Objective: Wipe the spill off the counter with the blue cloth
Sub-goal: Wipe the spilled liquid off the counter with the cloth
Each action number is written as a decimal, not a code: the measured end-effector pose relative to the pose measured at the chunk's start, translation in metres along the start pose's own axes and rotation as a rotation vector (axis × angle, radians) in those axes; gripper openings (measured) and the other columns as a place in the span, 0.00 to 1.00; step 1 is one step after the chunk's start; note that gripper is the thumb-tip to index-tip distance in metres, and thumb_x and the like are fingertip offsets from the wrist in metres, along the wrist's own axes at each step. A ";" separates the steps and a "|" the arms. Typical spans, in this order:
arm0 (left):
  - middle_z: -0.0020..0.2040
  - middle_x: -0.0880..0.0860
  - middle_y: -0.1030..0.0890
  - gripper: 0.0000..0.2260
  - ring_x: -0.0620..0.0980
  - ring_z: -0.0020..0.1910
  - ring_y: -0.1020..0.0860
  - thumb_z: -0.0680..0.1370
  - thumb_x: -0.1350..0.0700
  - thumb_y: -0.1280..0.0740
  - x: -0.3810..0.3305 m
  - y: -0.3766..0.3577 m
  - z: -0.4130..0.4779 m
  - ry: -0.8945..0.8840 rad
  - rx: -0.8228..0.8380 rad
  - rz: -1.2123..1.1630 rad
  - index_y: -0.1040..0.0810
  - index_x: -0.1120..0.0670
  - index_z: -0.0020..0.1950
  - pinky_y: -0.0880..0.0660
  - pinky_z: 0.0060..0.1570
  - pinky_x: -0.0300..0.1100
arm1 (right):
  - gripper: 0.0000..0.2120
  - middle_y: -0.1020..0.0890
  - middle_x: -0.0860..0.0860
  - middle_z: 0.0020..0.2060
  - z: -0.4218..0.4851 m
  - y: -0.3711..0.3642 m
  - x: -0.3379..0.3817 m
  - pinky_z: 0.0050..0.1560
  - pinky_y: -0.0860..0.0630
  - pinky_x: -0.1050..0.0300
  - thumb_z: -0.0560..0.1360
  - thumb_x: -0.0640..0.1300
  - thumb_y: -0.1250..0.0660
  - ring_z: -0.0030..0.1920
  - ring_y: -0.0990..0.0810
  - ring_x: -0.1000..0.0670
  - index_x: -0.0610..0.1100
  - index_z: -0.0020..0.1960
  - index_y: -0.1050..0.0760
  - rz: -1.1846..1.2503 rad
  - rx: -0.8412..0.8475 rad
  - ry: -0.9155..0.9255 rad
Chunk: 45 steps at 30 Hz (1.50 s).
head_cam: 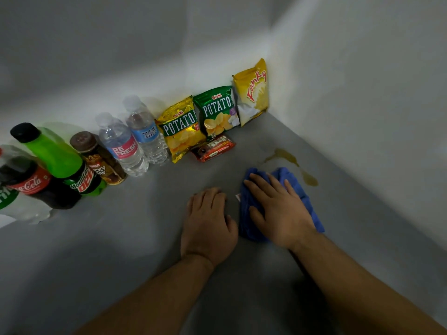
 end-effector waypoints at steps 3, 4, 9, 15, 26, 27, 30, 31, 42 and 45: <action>0.71 0.53 0.26 0.20 0.54 0.72 0.31 0.76 0.51 0.37 0.000 0.001 0.000 0.008 0.001 0.006 0.25 0.54 0.68 0.36 0.76 0.55 | 0.31 0.50 0.56 0.84 0.024 0.000 0.010 0.81 0.58 0.37 0.83 0.59 0.53 0.83 0.55 0.47 0.55 0.85 0.51 -0.010 -0.016 -0.116; 0.70 0.54 0.25 0.21 0.54 0.71 0.30 0.76 0.51 0.37 0.001 0.001 0.000 0.007 -0.002 0.001 0.25 0.54 0.68 0.36 0.76 0.55 | 0.31 0.50 0.55 0.84 0.029 -0.001 0.015 0.81 0.58 0.36 0.83 0.59 0.54 0.83 0.55 0.46 0.53 0.85 0.51 -0.004 -0.021 -0.126; 0.68 0.54 0.23 0.20 0.54 0.69 0.28 0.75 0.53 0.38 0.002 0.004 0.001 0.018 -0.022 -0.066 0.24 0.55 0.67 0.33 0.73 0.56 | 0.32 0.50 0.54 0.84 0.021 -0.006 0.029 0.81 0.60 0.38 0.82 0.61 0.57 0.84 0.55 0.47 0.53 0.85 0.51 -0.015 -0.008 -0.004; 0.70 0.52 0.24 0.22 0.53 0.72 0.30 0.75 0.56 0.37 0.005 0.008 0.000 0.053 -0.039 -0.144 0.25 0.55 0.70 0.35 0.76 0.54 | 0.32 0.52 0.60 0.83 0.010 -0.006 0.006 0.81 0.58 0.40 0.82 0.63 0.53 0.83 0.57 0.51 0.58 0.84 0.52 -0.032 0.039 0.147; 0.68 0.51 0.23 0.16 0.50 0.67 0.25 0.76 0.54 0.32 0.052 0.052 0.011 0.129 -0.123 -0.163 0.23 0.51 0.64 0.27 0.66 0.44 | 0.32 0.51 0.59 0.84 0.025 -0.011 0.021 0.81 0.57 0.42 0.82 0.67 0.52 0.83 0.56 0.52 0.59 0.84 0.51 -0.016 0.024 0.285; 0.68 0.51 0.22 0.17 0.52 0.67 0.25 0.76 0.52 0.33 0.064 0.058 0.011 0.139 -0.127 -0.113 0.23 0.52 0.65 0.27 0.68 0.49 | 0.33 0.51 0.60 0.83 0.026 -0.010 0.014 0.81 0.56 0.42 0.82 0.68 0.52 0.83 0.56 0.52 0.60 0.84 0.51 -0.016 0.032 0.289; 0.66 0.52 0.22 0.20 0.55 0.65 0.25 0.74 0.48 0.36 0.091 0.067 0.003 0.188 -0.122 -0.024 0.23 0.51 0.64 0.28 0.67 0.55 | 0.34 0.52 0.59 0.84 0.048 -0.007 0.000 0.81 0.55 0.40 0.81 0.68 0.53 0.83 0.56 0.49 0.59 0.84 0.52 -0.041 0.027 0.196; 0.66 0.52 0.22 0.20 0.55 0.66 0.26 0.74 0.47 0.37 0.095 0.065 0.001 0.204 -0.118 -0.011 0.23 0.51 0.65 0.28 0.67 0.56 | 0.34 0.52 0.57 0.84 0.059 -0.005 0.001 0.81 0.55 0.39 0.81 0.67 0.53 0.83 0.56 0.48 0.58 0.84 0.52 -0.046 0.023 0.156; 0.68 0.54 0.24 0.21 0.56 0.68 0.29 0.75 0.47 0.37 0.095 0.054 -0.002 0.205 -0.095 0.094 0.25 0.51 0.67 0.31 0.69 0.55 | 0.33 0.45 0.59 0.83 0.026 -0.005 0.035 0.81 0.51 0.39 0.80 0.67 0.48 0.82 0.48 0.50 0.59 0.83 0.46 0.007 0.073 0.429; 0.67 0.54 0.24 0.22 0.57 0.67 0.29 0.74 0.47 0.37 0.094 0.054 -0.001 0.204 -0.099 0.100 0.25 0.51 0.67 0.31 0.69 0.56 | 0.33 0.45 0.58 0.83 0.045 0.003 0.008 0.81 0.50 0.39 0.80 0.66 0.48 0.82 0.48 0.49 0.58 0.83 0.46 -0.035 0.055 0.340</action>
Point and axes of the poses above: each hand's wrist, its own z-axis towards the middle knuckle, its own y-axis out of the back of the hand, x = y × z, the point moved 9 cm from there along z, towards the middle knuckle
